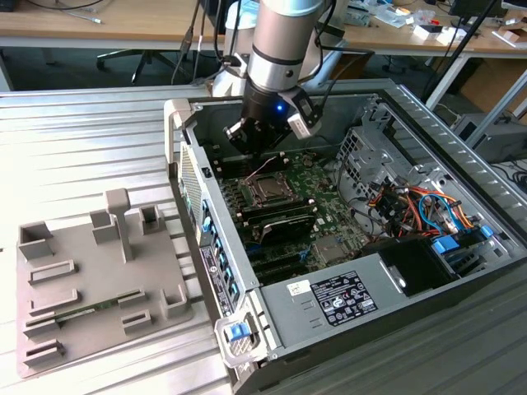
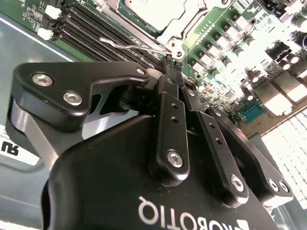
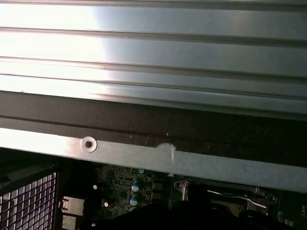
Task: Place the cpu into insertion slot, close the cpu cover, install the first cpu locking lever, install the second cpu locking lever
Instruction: 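Install the first cpu locking lever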
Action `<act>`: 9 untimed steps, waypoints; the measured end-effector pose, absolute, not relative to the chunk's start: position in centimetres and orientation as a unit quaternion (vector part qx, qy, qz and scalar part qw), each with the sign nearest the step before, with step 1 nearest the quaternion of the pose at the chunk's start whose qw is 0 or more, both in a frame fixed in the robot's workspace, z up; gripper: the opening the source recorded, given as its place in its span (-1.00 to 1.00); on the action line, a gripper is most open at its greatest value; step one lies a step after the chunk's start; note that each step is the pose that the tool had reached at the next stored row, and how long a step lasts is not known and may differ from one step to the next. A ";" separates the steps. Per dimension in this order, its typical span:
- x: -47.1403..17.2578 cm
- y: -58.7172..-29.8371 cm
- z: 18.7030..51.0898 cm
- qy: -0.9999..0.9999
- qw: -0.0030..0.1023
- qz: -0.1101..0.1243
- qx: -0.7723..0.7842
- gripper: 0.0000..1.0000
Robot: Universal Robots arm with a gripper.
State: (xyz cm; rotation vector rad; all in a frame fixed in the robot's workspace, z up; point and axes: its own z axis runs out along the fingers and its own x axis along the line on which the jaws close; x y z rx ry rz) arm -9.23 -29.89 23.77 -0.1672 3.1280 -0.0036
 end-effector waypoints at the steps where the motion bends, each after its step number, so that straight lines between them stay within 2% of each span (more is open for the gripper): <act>1: -9.2 -29.8 23.7 0.999 0.005 -0.001 -0.053 -0.79; 9: -8.8 -29.7 23.1 0.999 0.004 -0.001 -0.053 -0.79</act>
